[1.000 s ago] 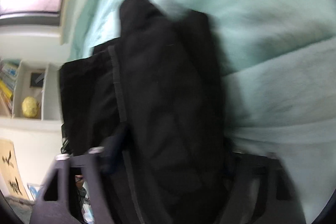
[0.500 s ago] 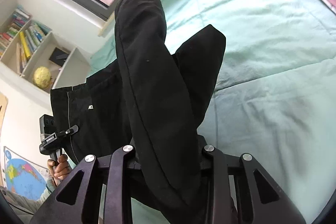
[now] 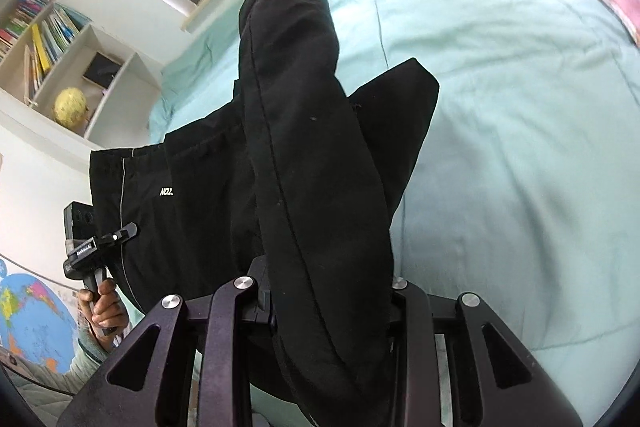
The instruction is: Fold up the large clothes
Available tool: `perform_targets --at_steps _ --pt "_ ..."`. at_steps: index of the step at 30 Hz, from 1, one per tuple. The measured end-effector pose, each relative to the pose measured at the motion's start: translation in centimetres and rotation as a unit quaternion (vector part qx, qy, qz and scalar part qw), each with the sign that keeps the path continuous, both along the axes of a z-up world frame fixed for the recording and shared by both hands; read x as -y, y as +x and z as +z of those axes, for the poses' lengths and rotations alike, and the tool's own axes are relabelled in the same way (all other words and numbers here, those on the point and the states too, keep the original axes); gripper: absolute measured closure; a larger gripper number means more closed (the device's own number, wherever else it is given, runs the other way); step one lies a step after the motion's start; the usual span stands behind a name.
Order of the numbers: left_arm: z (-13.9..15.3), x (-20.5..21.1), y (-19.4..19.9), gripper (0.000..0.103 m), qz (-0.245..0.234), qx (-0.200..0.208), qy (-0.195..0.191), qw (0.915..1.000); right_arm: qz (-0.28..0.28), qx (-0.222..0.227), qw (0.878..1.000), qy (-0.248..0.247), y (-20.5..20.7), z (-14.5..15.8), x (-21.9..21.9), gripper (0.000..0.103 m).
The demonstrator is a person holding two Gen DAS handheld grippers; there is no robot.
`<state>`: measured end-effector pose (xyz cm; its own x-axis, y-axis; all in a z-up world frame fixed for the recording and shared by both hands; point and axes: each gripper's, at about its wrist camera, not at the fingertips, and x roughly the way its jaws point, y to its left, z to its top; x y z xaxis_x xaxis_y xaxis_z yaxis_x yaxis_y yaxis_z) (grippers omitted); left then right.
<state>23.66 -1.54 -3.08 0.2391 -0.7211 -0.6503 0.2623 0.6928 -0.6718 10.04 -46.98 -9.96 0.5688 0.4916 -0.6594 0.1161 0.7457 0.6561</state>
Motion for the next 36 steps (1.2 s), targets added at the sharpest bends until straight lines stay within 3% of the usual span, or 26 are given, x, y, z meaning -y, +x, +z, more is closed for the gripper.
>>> perform_targets --at_steps 5,10,14,16,19,20,22,24,27,30,33,36 --pt "-4.9 -2.0 -0.8 0.065 0.015 -0.012 -0.007 0.9998 -0.002 -0.006 1.0 -0.02 0.3 -4.5 -0.8 0.069" --pt "-8.1 -4.6 -0.1 0.063 0.04 -0.007 -0.032 0.9986 -0.021 0.013 0.999 -0.033 0.6 -6.7 0.7 0.069" --pt "-11.2 -6.1 1.0 0.049 0.055 -0.023 -0.03 0.9978 -0.03 0.016 0.998 -0.061 1.1 -8.5 0.6 0.065" --pt "-13.4 -7.2 1.6 0.037 0.069 -0.048 -0.045 0.9955 -0.04 0.013 0.997 -0.071 1.6 -9.8 0.4 0.058" --pt "-16.0 -8.2 1.8 0.034 0.075 -0.072 -0.095 0.9901 -0.064 0.002 0.997 -0.051 1.4 -12.0 1.2 0.039" --pt "-16.3 -8.5 1.8 0.034 0.076 -0.071 -0.1 0.9895 -0.08 -0.002 0.996 -0.048 1.0 -12.4 1.5 0.038" --pt "-15.0 -8.8 1.0 0.034 0.08 -0.046 -0.074 0.9929 -0.102 0.002 0.993 -0.056 -0.4 -12.1 1.8 0.038" --pt "-12.9 -9.7 -0.1 0.034 0.088 -0.004 -0.03 0.9956 -0.132 0.007 0.986 -0.106 -2.1 -10.5 1.7 0.037" --pt "-9.0 -10.8 -2.9 0.035 0.118 0.057 0.057 0.9898 -0.17 0.025 0.968 -0.181 -6.3 -7.0 1.7 0.033" --pt "-4.5 -8.7 -6.2 0.035 0.111 0.131 0.118 0.978 -0.131 0.081 0.966 -0.206 -7.4 -2.6 -2.7 0.033" --pt "-1.1 -4.1 -9.1 0.035 0.086 0.195 0.154 0.9648 -0.079 0.094 0.963 -0.239 -5.4 -0.5 -8.8 0.033" --pt "-0.3 1.7 -9.7 0.035 0.054 0.206 0.172 0.9618 -0.04 0.089 0.967 -0.236 -2.9 -1.3 -13.2 0.033"
